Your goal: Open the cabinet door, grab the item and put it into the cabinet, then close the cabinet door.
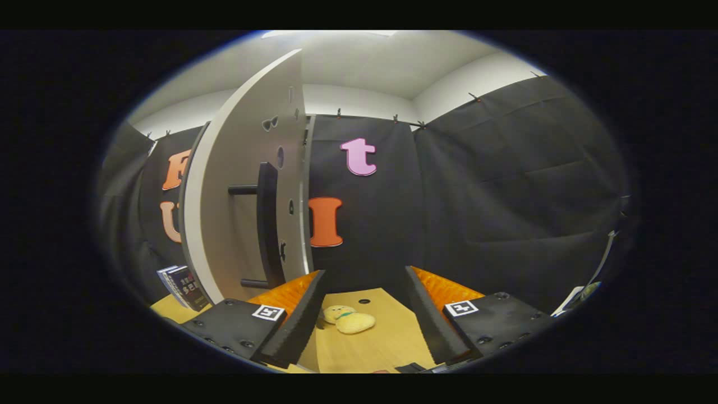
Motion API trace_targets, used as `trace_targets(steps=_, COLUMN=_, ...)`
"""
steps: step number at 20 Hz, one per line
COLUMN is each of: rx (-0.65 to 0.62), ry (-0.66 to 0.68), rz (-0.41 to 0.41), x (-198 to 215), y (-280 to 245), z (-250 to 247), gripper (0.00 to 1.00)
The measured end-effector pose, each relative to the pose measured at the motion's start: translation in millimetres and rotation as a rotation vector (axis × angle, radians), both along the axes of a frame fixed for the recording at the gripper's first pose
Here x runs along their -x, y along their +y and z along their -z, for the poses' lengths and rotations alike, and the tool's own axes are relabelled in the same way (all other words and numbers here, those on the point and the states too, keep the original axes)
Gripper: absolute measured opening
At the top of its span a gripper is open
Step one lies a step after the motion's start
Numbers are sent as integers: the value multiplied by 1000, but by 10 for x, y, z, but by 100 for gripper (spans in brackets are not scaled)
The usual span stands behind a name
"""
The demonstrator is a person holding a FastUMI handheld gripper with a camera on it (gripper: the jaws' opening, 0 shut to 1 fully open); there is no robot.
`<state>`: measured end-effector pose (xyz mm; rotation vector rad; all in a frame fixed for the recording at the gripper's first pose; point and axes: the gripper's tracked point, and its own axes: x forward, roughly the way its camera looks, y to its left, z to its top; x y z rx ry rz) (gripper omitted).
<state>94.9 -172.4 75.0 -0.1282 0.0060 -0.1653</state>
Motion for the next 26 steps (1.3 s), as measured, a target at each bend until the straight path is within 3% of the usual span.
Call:
trace_targets(steps=10, rx=-32, ry=19, rz=-72, x=-93, y=782, z=148, gripper=89)
trace_targets(steps=19, rx=-155, ry=55, rz=-230, x=-482, y=1611, z=394, gripper=90)
trace_targets(steps=26, rx=-98, ry=91, rz=-352, x=-389, y=1927, z=394, gripper=91)
